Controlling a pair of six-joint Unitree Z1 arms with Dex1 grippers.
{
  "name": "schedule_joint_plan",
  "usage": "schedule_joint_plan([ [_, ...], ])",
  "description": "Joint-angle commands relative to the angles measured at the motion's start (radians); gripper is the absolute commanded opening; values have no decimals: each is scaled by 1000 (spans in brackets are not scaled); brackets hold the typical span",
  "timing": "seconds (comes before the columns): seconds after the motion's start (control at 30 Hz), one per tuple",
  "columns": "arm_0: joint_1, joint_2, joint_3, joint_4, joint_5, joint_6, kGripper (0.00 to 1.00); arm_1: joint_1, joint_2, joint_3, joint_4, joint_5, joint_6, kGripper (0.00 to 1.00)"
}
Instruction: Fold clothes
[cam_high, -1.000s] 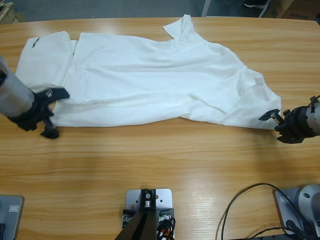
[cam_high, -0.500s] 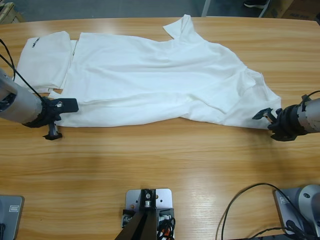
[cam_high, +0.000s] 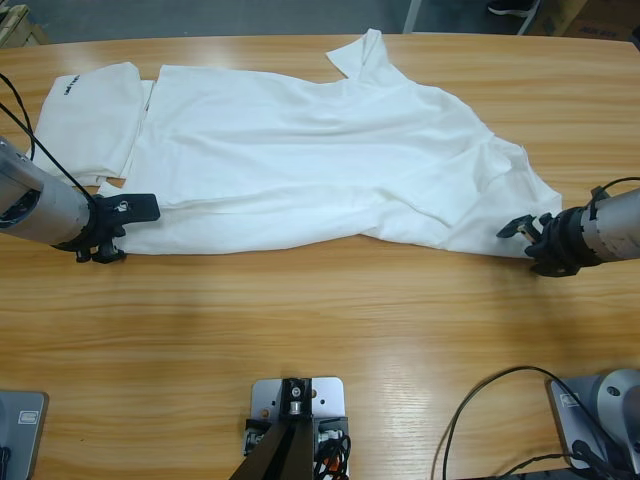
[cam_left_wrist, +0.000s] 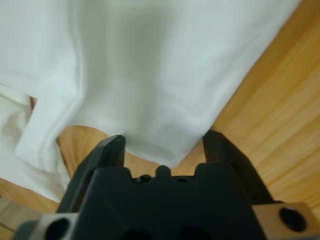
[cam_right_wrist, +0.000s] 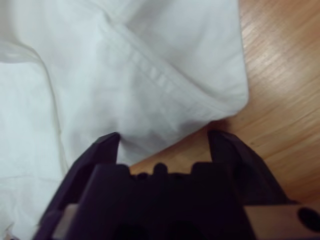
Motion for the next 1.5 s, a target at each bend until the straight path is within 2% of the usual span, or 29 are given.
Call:
schedule_joint_plan([
  [0.03, -7, 67, 11, 9, 11, -105, 319, 13, 16, 33, -13, -17, -5, 688],
  [0.1, -8, 63, 10, 20, 13, -135, 324, 13, 20, 33, -24, -16, -19, 655],
  [0.2, -12, 52, 12, 30, 29, -162, 330, 13, 20, 25, -44, -6, -62, 497],
  [0.23, -17, 50, 11, 29, 29, -167, 333, 13, 22, 20, -44, -1, -81, 285],
  [0.27, -19, 50, 12, 28, 29, -169, 333, 13, 27, 15, -44, 6, -99, 126],
  [0.3, -19, 50, 13, 30, 29, -170, 326, 13, 32, 11, -44, 12, -119, 120],
  [0.37, -19, 48, 15, 29, 27, -174, 231, 13, 39, 10, -44, 21, -140, 115],
  [0.4, -19, 47, 15, 28, 27, -176, 80, 13, 43, 11, -44, 25, -141, 77],
  [0.43, -19, 45, 16, 29, 27, -181, 0, 13, 45, 11, -44, 25, -146, 0],
  [0.67, -21, 36, 21, 40, 17, -183, 0, -6, 47, -9, 36, 25, -240, 0],
  [0.77, -56, 31, 14, 66, 10, -184, 0, -18, 38, -34, 99, 19, -275, 0],
  [0.97, -100, 16, -11, 178, -80, -246, 0, -26, -70, -208, 506, -20, -270, 0],
  [1.13, -145, -23, -35, 318, -146, -281, 0, -35, -55, -205, 553, -13, -270, 0],
  [1.27, -145, -16, -84, 405, -189, -288, 0, -36, -11, -224, 582, 5, -286, 0],
  [1.47, -145, 49, -105, 463, -223, -284, 0, -39, 15, -317, 779, 7, -244, 0],
  [1.5, -145, 56, -111, 477, -227, -287, 62, -39, 14, -331, 802, 17, -227, 0],
])
